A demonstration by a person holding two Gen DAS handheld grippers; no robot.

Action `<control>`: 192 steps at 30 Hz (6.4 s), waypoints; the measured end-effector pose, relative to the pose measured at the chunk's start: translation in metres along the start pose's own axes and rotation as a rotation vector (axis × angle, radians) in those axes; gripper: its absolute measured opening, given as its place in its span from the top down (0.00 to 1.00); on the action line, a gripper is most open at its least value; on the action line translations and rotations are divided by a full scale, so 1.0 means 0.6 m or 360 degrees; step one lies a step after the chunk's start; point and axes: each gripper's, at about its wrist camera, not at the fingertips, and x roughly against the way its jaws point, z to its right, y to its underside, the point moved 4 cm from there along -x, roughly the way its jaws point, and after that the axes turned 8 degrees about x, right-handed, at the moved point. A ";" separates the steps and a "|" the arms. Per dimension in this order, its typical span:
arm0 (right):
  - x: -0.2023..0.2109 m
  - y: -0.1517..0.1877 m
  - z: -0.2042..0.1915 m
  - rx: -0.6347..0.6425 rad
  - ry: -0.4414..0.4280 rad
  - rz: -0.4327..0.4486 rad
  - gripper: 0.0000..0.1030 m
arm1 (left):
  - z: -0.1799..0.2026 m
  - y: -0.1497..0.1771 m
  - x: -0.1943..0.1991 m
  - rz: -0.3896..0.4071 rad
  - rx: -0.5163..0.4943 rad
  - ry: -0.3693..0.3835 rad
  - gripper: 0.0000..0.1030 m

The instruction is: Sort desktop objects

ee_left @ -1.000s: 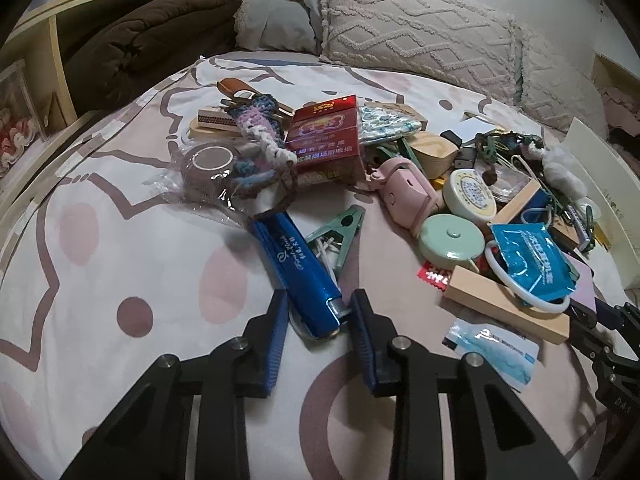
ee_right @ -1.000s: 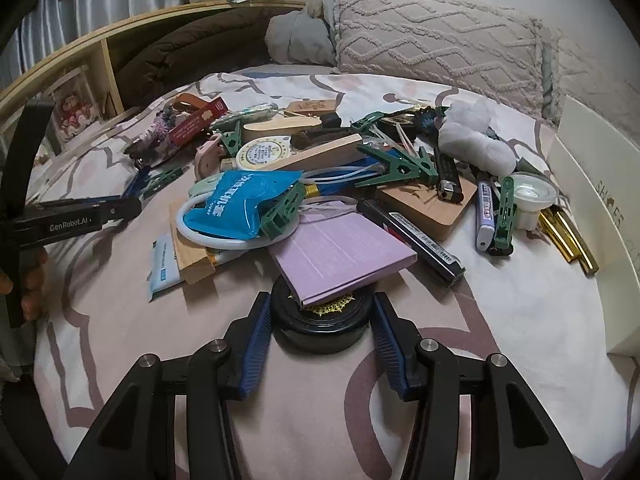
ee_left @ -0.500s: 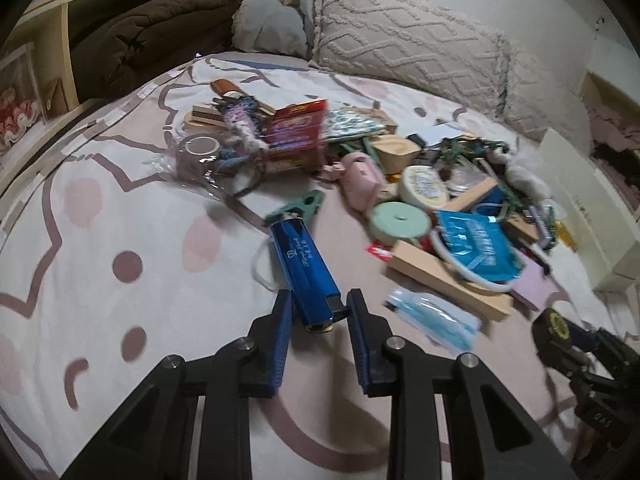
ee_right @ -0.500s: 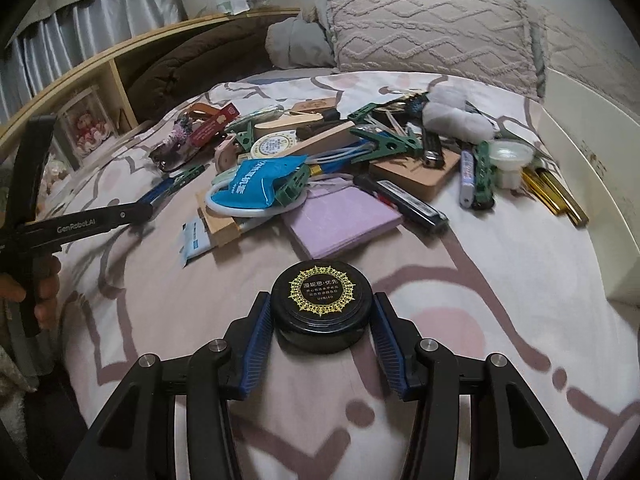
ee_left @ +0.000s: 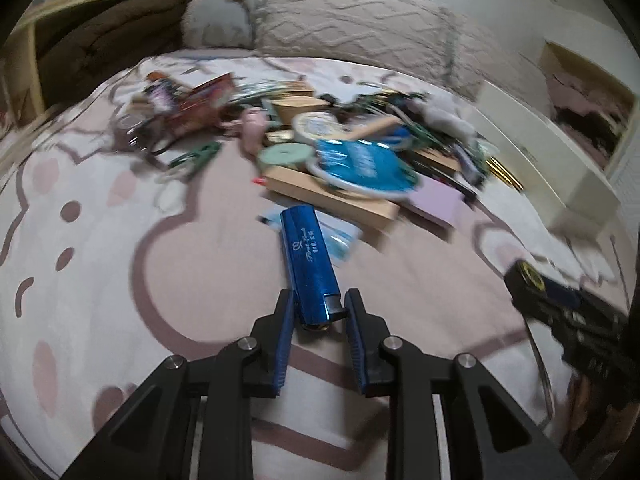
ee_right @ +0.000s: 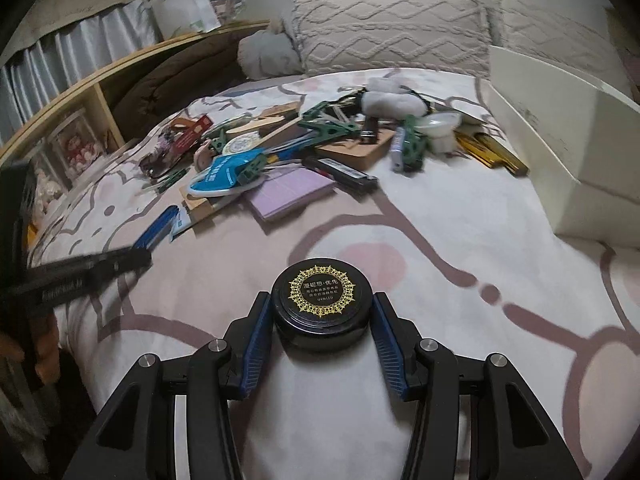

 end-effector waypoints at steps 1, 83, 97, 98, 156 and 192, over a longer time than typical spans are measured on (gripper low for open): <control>0.003 0.003 0.004 -0.0011 0.0001 0.0001 0.51 | 0.011 0.006 0.001 0.0004 -0.0045 0.0005 0.75; 0.013 0.016 0.053 -0.0129 0.0175 0.0037 0.50 | 0.130 -0.010 -0.058 -0.0166 -0.0388 0.0196 0.07; 0.008 0.017 0.050 -0.0136 0.0195 0.0020 0.50 | 0.125 -0.001 -0.068 -0.0116 -0.0249 0.0168 0.05; 0.009 0.017 0.049 -0.0130 0.0203 0.0017 0.50 | 0.125 0.000 -0.069 -0.0127 -0.0236 0.0177 0.00; 0.053 0.015 0.061 -0.0189 0.0297 0.0104 0.51 | 0.134 0.011 -0.018 0.0057 -0.0170 0.0136 0.20; 0.287 -0.042 0.131 -0.0239 0.0537 0.0371 0.51 | 0.329 -0.040 0.150 0.0291 -0.0322 0.0444 0.20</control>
